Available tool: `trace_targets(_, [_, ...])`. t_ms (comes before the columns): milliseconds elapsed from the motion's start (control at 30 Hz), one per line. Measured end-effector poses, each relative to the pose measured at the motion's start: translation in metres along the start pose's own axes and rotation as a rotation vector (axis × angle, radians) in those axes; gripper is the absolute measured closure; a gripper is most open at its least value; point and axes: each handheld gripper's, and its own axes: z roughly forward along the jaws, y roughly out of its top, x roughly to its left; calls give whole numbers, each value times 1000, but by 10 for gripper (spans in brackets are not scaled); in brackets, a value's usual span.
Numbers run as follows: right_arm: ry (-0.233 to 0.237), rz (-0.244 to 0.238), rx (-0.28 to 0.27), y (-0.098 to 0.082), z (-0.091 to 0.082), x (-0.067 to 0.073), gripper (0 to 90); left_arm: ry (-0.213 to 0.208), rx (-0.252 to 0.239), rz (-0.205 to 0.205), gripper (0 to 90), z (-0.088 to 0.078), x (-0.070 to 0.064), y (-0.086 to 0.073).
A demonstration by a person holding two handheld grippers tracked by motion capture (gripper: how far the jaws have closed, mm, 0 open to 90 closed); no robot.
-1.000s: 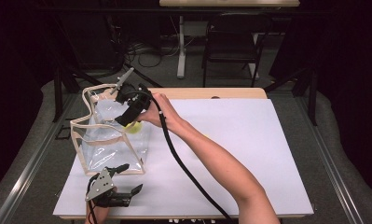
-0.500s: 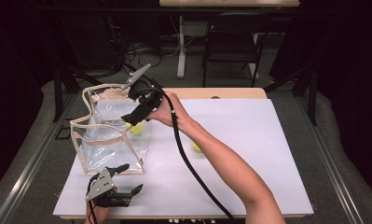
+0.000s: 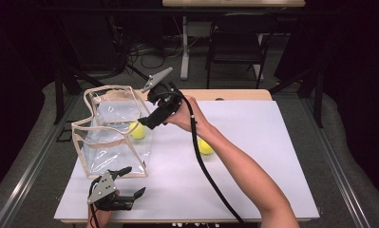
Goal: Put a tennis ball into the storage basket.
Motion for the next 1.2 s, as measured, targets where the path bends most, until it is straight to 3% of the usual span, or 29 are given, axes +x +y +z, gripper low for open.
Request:
trace_targets(400, [-16,14,6,-33,-12,0,0,1,4,-1,160,0,0,0])
trace_targets(1200, [-28,60,47,-87,-12,-1,0,4,2,-7,160,-2,3,-3])
